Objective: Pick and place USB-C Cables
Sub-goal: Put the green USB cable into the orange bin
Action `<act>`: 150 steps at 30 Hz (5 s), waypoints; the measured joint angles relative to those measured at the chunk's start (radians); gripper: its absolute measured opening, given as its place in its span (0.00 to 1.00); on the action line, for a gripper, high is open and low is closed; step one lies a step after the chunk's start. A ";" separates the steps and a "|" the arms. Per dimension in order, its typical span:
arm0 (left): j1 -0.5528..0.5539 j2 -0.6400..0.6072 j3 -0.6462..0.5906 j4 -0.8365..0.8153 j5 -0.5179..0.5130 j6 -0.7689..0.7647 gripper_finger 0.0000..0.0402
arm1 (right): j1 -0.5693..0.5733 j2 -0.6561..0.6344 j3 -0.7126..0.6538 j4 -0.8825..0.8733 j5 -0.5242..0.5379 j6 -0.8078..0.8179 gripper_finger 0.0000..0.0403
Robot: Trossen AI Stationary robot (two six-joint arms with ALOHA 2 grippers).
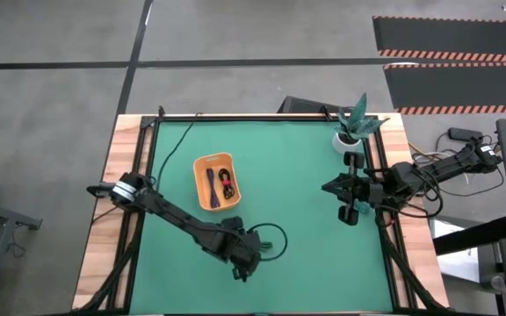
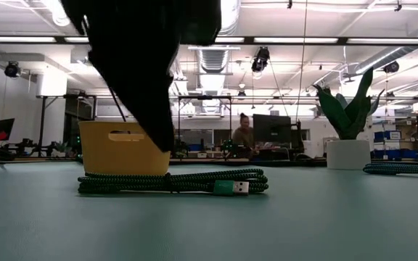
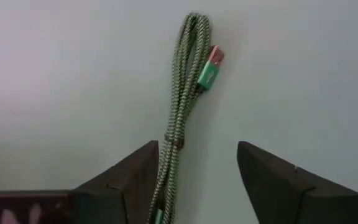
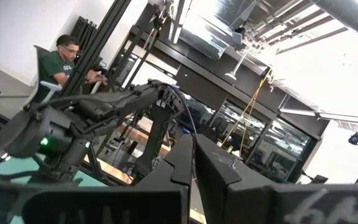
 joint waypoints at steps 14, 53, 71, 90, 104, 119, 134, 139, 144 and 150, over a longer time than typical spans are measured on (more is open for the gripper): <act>0.013 -0.005 -0.185 0.278 -0.037 0.077 0.52 | 0.000 0.001 0.000 -0.002 0.000 0.000 0.02; 0.020 -0.279 -0.219 0.315 -0.228 -0.454 0.05 | 0.000 -0.002 0.000 -0.031 0.010 0.000 0.02; 0.153 -0.600 -0.249 0.126 -0.667 -0.722 0.05 | 0.000 -0.002 0.000 -0.030 0.010 0.000 0.02; 0.277 -0.577 -0.261 -0.297 -0.540 -1.177 0.05 | 0.000 -0.001 0.000 -0.033 0.115 -0.012 0.02; 0.370 -0.521 -0.308 -0.410 -0.388 -1.290 0.05 | 0.000 -0.002 0.000 -0.031 0.159 -0.050 0.02; 0.440 -0.469 -0.300 -0.283 -0.380 -1.071 0.05 | 0.000 -0.011 0.000 -0.101 0.379 -0.090 0.02; 0.439 -0.413 -0.321 -0.282 -0.310 -1.144 0.05 | 0.000 -0.061 0.000 -0.193 0.404 -0.078 0.02; 0.432 -0.413 -0.329 -0.281 -0.294 -1.165 0.05 | 0.000 -0.062 0.000 -0.248 0.439 -0.079 0.02; 0.431 -0.413 -0.329 -0.282 -0.293 -1.153 0.05 | 0.000 -0.085 0.000 -0.294 0.555 -0.062 0.02; 0.430 -0.402 -0.331 -0.282 -0.291 -1.152 0.05 | 0.000 -0.125 -0.003 -0.358 0.530 -0.041 0.02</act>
